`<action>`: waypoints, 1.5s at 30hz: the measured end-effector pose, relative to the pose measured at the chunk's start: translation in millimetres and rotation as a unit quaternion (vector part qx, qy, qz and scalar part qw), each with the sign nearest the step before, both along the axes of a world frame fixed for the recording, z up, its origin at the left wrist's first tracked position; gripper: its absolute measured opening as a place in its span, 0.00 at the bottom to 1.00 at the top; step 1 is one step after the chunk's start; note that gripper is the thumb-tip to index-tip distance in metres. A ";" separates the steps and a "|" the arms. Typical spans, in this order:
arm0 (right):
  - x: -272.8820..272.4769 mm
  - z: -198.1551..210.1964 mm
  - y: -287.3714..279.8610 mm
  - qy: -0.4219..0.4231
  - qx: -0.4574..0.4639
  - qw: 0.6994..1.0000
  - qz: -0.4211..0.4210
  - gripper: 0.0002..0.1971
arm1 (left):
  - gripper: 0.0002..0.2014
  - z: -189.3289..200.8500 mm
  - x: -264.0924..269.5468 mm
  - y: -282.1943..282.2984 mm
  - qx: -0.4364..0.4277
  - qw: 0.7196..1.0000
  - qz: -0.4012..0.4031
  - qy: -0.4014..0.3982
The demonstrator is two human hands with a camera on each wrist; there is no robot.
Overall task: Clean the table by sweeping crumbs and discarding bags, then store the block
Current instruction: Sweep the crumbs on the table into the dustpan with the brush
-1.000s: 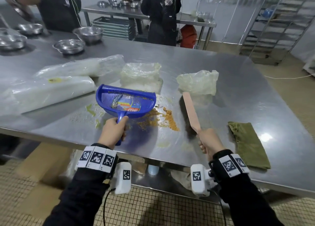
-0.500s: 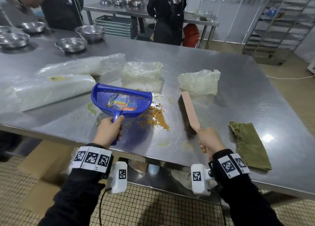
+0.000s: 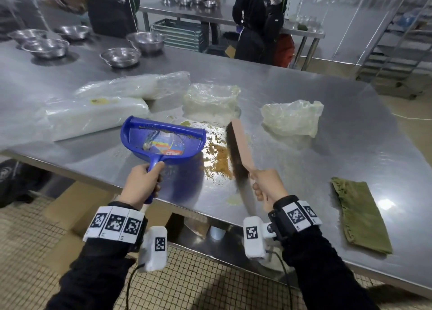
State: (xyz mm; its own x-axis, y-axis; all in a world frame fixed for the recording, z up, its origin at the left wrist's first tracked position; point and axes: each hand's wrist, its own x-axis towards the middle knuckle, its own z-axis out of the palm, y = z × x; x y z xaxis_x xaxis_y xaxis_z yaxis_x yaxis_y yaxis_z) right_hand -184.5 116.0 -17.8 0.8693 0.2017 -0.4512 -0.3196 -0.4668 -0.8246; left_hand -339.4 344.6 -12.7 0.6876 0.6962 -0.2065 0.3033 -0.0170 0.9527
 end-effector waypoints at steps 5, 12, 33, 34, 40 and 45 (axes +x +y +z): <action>25.9 -1.6 -19.7 -0.041 -0.068 0.996 -0.029 0.10 | 0.11 -0.9 -5.6 1.4 -0.003 1.000 0.015 0.002; 9.7 0.7 7.3 0.011 -0.038 0.998 0.056 0.07 | 0.11 2.2 -6.1 3.5 0.001 0.999 0.034 0.015; 52.6 15.1 22.1 -0.073 -0.079 0.988 0.108 0.11 | 0.12 3.6 -30.0 6.3 -0.026 0.992 0.123 0.010; 56.9 16.4 23.8 -0.073 -0.088 0.988 0.109 0.11 | 0.12 3.8 -31.1 5.2 -0.024 0.992 0.127 0.008; 61.2 9.5 29.2 -0.052 -0.120 0.976 0.176 0.10 | 0.11 6.3 -37.2 -2.5 -0.016 0.989 0.144 0.012; 75.5 15.3 32.0 -0.074 -0.122 0.973 0.183 0.12 | 0.11 5.3 -46.8 2.9 -0.010 0.986 0.166 0.021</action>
State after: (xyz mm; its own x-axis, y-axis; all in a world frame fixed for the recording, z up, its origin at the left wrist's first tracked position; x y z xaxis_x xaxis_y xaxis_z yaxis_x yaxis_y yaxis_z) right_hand -109.0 148.0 -2.5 0.8190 0.4114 -0.3999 0.0180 -0.7151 -0.6987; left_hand -386.2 347.4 -7.4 0.4134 0.8768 -0.2457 0.3279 0.1083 0.9385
